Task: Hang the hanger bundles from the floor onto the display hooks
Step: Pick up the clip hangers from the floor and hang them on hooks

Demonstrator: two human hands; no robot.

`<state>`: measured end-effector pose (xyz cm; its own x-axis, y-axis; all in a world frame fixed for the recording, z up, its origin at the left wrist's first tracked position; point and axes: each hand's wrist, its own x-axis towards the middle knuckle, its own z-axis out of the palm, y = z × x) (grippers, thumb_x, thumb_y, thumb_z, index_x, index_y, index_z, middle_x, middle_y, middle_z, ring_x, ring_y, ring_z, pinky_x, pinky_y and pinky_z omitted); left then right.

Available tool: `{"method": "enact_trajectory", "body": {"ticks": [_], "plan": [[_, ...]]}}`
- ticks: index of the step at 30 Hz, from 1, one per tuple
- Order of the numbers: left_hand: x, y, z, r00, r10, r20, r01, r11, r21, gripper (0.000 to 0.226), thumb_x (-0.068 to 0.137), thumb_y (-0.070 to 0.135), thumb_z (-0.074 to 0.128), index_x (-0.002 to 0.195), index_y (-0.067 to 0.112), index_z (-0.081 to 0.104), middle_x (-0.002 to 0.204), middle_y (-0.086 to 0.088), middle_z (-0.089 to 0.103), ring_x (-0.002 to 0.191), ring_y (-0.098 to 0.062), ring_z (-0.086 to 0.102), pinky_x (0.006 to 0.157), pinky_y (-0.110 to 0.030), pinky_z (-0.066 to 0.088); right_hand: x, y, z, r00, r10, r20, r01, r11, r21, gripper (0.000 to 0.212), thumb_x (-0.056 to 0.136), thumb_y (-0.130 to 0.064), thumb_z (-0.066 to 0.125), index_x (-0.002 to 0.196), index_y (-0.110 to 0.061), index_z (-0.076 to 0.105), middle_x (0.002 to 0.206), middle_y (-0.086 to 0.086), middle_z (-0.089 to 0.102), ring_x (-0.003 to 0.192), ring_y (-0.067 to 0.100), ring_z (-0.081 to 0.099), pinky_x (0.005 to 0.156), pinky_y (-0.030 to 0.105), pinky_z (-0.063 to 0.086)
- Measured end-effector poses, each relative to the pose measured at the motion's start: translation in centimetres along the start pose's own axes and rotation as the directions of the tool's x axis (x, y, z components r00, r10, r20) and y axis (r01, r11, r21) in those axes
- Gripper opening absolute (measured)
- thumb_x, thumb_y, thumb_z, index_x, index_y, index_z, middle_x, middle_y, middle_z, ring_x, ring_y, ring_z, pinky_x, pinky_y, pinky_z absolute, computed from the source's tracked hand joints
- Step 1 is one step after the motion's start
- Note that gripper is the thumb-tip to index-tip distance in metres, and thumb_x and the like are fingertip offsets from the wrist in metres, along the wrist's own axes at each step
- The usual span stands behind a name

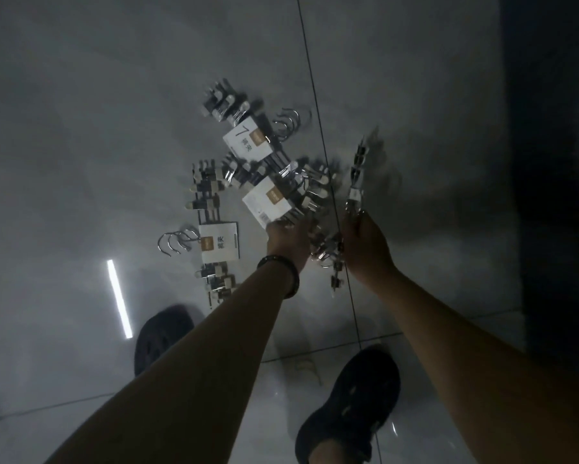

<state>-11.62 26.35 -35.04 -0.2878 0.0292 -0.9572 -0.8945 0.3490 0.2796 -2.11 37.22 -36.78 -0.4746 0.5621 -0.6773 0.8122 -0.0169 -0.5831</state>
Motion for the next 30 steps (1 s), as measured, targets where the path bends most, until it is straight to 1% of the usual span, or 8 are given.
{"method": "enact_trajectory", "body": {"ticks": [5,7,11,15,19,23,27,30], "plan": [[-0.8,2.6,-2.5,0.993,-0.089,0.076,0.066,0.964,0.259,0.042,0.094,0.055,0.071,0.097,0.014,0.073,0.084,-0.004,0.077,0.065,-0.017,0.068,0.061,-0.030,0.059,-3.4,-1.4,-0.2,0.990,-0.107,0.096,0.105,0.994,0.017,0.016,0.094,-0.039,0.058,0.084,-0.028,0.063,0.073,-0.011,0.070,0.072,-0.002,0.069,0.064,0.016,0.053],[-1.5,3.6,-2.9,0.990,-0.117,0.073,0.095,0.960,0.262,0.032,0.091,0.048,0.079,0.085,0.017,0.074,0.068,0.002,0.075,0.053,-0.010,0.067,0.051,-0.022,0.057,-4.9,-2.2,-0.2,0.977,-0.015,0.214,-0.039,0.969,0.244,0.012,0.097,-0.023,0.065,0.085,-0.026,0.069,0.077,-0.005,0.075,0.078,0.017,0.076,0.070,0.036,0.065],[-3.2,4.6,-3.9,0.989,-0.138,0.044,0.118,0.945,0.305,0.021,0.098,0.035,0.070,0.105,0.015,0.072,0.085,-0.005,0.071,0.062,-0.015,0.064,0.053,-0.020,0.053,-8.0,-3.5,-0.8,0.942,0.039,0.333,-0.205,0.853,0.479,0.016,0.098,-0.022,0.065,0.089,-0.023,0.078,0.087,0.012,0.078,0.083,0.027,0.078,0.069,0.048,0.065],[-5.8,4.8,-6.1,0.976,-0.200,0.087,0.132,0.858,0.496,0.033,0.110,0.017,0.039,0.080,0.009,0.051,0.075,-0.006,0.048,0.061,-0.019,0.045,0.061,-0.031,0.044,-10.2,-3.3,-1.2,0.975,0.071,0.209,-0.167,0.855,0.491,0.018,0.088,-0.031,0.062,0.096,-0.028,0.078,0.093,0.013,0.080,0.093,0.026,0.078,0.072,0.043,0.064],[-7.6,3.2,-7.9,0.963,-0.262,0.060,0.222,0.900,0.375,0.031,0.108,0.013,0.038,0.078,0.014,0.047,0.068,-0.004,0.048,0.033,-0.011,0.042,0.042,-0.023,0.039,-11.5,-2.4,-2.2,0.953,0.169,0.253,-0.295,0.717,0.631,0.037,0.085,-0.029,0.066,0.116,-0.009,0.069,0.093,0.016,0.078,0.100,0.037,0.077,0.078,0.053,0.065],[-8.3,0.3,-10.4,0.990,-0.142,-0.006,0.139,0.957,0.253,0.030,0.100,0.030,0.057,0.073,0.018,0.049,0.062,-0.001,0.049,0.047,-0.016,0.040,0.049,-0.025,0.037,-13.4,-2.8,-2.5,0.948,0.239,0.211,-0.319,0.702,0.637,0.026,0.097,-0.022,0.066,0.113,-0.002,0.066,0.085,0.013,0.076,0.086,0.036,0.079,0.064,0.041,0.064],[-9.7,-1.9,-11.0,0.945,0.242,-0.221,-0.093,0.844,0.528,0.066,0.083,0.062,0.079,0.126,0.017,0.059,0.112,-0.002,0.068,0.098,-0.027,0.067,0.087,-0.040,0.060,-15.5,-5.0,-2.4,0.967,0.235,0.094,-0.240,0.736,0.633,0.014,0.100,-0.021,0.071,0.099,-0.008,0.068,0.076,0.006,0.074,0.071,0.028,0.076,0.062,0.038,0.063],[-11.1,-2.3,-10.2,0.891,0.366,-0.269,-0.161,0.808,0.567,0.071,0.073,0.078,0.077,0.118,0.026,0.058,0.108,0.006,0.069,0.091,-0.017,0.064,0.077,-0.033,0.055,-16.7,-7.1,-1.9,0.980,0.169,0.103,-0.197,0.782,0.591,0.021,0.103,-0.030,0.066,0.102,-0.009,0.067,0.083,0.013,0.079,0.073,0.032,0.077,0.059,0.039,0.061]]}}
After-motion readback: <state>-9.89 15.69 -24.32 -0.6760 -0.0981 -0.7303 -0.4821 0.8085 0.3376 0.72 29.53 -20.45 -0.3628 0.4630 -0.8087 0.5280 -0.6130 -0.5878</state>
